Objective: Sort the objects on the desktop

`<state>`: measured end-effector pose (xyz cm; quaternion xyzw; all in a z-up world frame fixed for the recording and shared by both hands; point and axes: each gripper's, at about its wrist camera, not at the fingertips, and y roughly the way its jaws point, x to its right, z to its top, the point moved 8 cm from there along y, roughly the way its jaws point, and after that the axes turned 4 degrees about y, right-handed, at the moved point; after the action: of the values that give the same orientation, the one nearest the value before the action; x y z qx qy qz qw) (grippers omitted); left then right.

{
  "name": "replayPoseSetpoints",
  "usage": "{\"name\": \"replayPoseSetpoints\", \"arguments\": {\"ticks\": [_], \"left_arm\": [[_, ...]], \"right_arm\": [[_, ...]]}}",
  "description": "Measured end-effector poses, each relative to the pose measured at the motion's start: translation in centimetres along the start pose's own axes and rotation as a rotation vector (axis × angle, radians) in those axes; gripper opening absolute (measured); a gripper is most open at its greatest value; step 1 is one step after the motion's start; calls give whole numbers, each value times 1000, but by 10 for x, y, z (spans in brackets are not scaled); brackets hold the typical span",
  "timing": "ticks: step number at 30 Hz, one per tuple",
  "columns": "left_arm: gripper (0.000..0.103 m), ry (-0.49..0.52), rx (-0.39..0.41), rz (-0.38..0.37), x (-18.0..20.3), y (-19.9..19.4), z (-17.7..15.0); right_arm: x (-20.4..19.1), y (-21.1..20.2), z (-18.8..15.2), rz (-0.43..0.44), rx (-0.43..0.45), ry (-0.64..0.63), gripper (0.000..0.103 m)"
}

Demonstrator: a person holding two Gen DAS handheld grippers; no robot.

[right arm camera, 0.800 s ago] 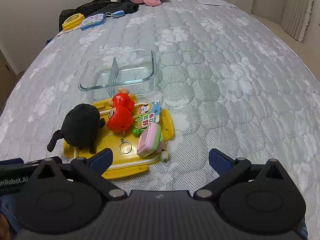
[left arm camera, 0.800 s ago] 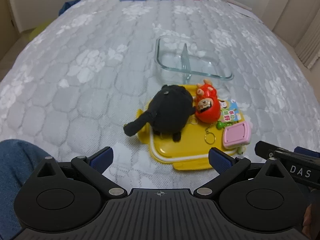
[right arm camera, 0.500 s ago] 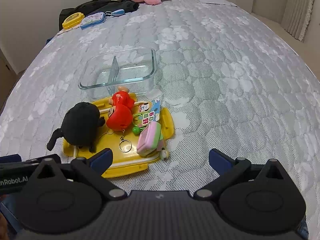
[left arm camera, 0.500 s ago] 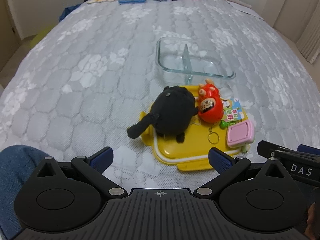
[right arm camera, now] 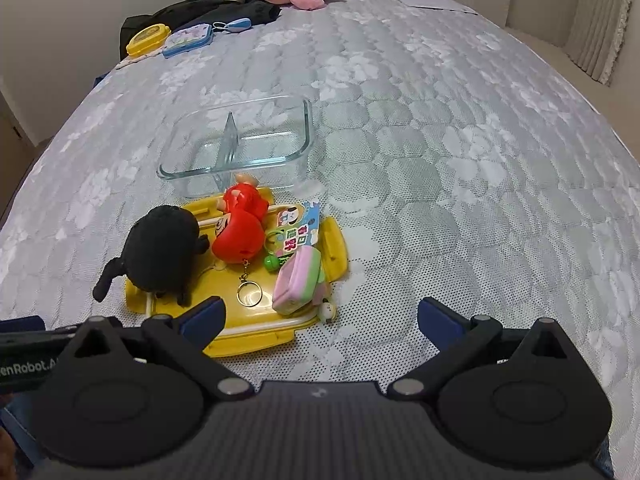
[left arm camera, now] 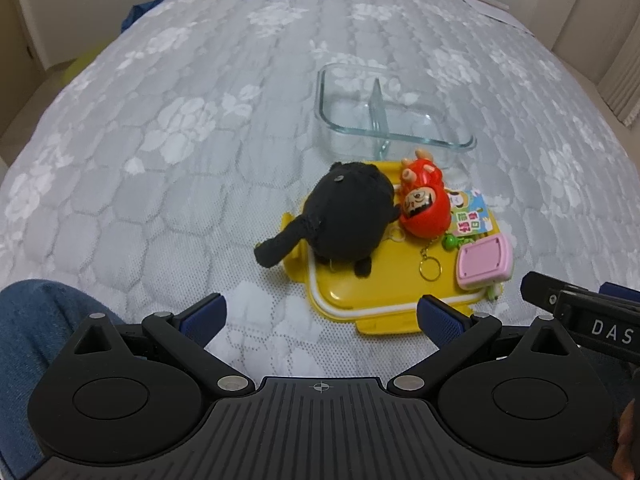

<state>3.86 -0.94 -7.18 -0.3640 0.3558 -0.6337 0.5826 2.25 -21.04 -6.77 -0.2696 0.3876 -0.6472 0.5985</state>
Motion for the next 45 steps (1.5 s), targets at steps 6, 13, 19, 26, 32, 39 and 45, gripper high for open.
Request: {"name": "replayPoseSetpoints", "arguments": {"ticks": [6, 13, 19, 26, 32, 39, 45], "left_arm": [[103, -7, -11, -8, 0, 2, -2], [103, -11, -23, -15, 1, 5, -4], [103, -15, -28, -20, 0, 6, -4], [103, -21, -37, -24, 0, 7, -5], [103, -26, -42, -24, -1, 9, -7], [103, -26, -51, -24, -2, 11, -8], [103, -24, -57, -26, -1, 14, -9]], "right_arm": [[3, 0, 1, -4, -1, -2, 103], [-5, -17, -17, -6, 8, -16, 103], [0, 3, 5, -7, -12, -13, 103], [0, 3, 3, -6, -22, -9, 103], [0, 4, 2, -5, -28, -9, 103], [1, 6, 1, -5, -33, -6, 103], [2, 8, -1, -5, -39, -3, 103]]}}
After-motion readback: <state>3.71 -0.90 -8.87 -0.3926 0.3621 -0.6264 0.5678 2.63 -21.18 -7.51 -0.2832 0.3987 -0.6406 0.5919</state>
